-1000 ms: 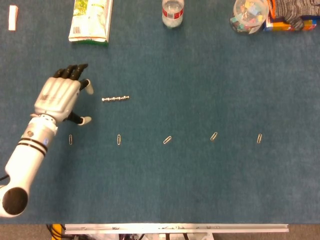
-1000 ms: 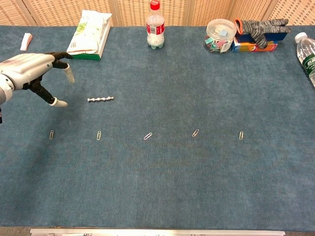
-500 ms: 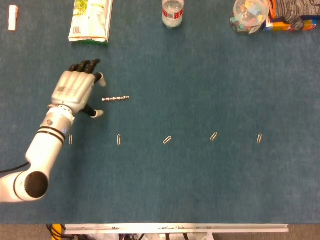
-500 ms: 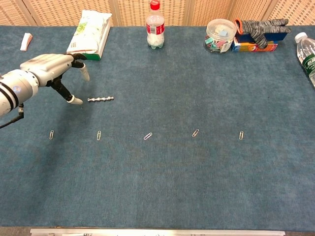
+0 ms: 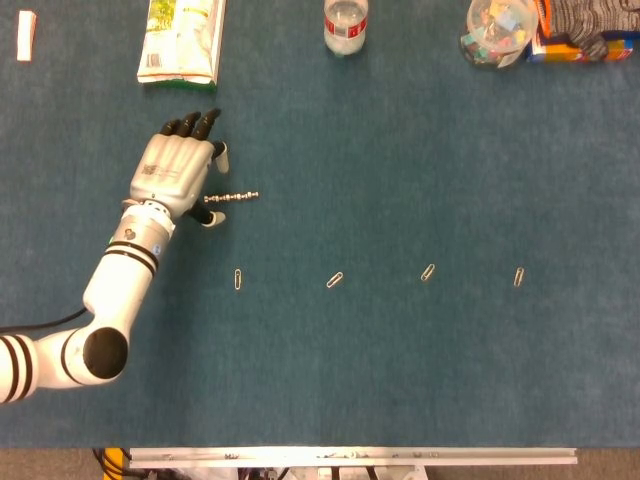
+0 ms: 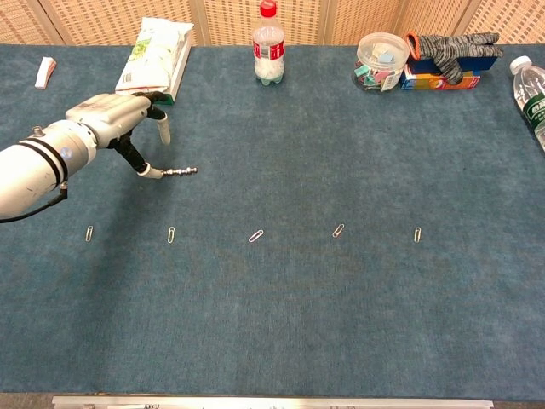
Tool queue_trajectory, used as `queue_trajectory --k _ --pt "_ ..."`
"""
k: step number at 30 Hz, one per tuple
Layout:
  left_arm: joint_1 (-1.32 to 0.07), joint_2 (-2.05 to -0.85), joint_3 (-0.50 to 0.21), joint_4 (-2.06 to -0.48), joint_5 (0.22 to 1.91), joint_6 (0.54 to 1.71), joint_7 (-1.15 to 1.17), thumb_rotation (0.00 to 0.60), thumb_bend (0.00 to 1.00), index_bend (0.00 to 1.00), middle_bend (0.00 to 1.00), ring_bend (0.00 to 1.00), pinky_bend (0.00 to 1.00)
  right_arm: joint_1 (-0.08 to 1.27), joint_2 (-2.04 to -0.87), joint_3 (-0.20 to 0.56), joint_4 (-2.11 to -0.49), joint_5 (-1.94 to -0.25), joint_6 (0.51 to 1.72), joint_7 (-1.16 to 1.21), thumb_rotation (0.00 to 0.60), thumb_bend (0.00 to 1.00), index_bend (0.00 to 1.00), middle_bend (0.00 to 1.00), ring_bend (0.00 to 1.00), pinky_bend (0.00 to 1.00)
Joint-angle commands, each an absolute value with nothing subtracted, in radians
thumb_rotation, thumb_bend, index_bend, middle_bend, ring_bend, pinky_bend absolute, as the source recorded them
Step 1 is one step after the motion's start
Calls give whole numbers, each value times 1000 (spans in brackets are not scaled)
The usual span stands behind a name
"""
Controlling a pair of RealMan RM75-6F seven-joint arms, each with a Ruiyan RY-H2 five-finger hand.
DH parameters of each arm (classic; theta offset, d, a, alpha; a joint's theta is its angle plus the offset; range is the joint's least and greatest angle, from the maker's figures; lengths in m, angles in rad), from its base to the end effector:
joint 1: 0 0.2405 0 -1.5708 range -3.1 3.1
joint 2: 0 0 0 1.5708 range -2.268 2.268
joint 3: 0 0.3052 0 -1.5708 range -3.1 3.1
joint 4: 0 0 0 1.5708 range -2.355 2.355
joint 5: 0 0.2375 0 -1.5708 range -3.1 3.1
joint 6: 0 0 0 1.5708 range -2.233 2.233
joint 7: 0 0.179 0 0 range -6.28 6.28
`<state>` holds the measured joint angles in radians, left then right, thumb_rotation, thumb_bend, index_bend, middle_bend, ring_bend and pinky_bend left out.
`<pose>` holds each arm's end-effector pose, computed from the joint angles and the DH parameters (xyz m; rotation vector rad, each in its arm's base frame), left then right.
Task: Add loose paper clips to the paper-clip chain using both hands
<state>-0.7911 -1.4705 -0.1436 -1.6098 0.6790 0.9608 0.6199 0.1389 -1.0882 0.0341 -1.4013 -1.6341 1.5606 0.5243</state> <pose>-0.2072 0.4094 -0.0447 -1.7985 -1.0790 -0.6071 -0.3740 -0.2407 0.1906 1.4149 -1.0137 1.2525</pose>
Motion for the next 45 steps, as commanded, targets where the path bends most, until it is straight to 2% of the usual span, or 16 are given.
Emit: queue_trajectory --k 1,16,23,27,31,45 --pt "-801 -1482 -140 -1597 666 962 626 600 0 411 28 0 90 139 -1088 34 -1400 -1634 1560 526 600 0 151 165 64 369" --pt "-831 -1539 -137 -1512 602 922 596 600 91 455 17 0 87 141 -1091 32 -1399 -1638 1556 523 600 0 152 165 64 369" --pt "-848 -1553 -150 -1492 572 901 576 600 94 469 17 0 87 145 -1093 30 -1400 -1640 1547 516 600 0 152 165 64 369" --pt "-859 -1556 -150 -1485 558 886 572 600 201 473 17 0 87 145 -1094 30 -1400 -1639 1546 513 600 0 152 165 64 369" --pt "-868 -1566 -146 -1475 548 880 569 600 242 474 17 0 87 145 -1094 30 -1399 -1637 1546 515 600 0 152 165 64 369" --pt "-881 -1613 -143 -1419 541 864 530 600 246 496 19 0 87 132 -1087 42 -1397 -1624 1571 529 600 0 152 165 64 369"
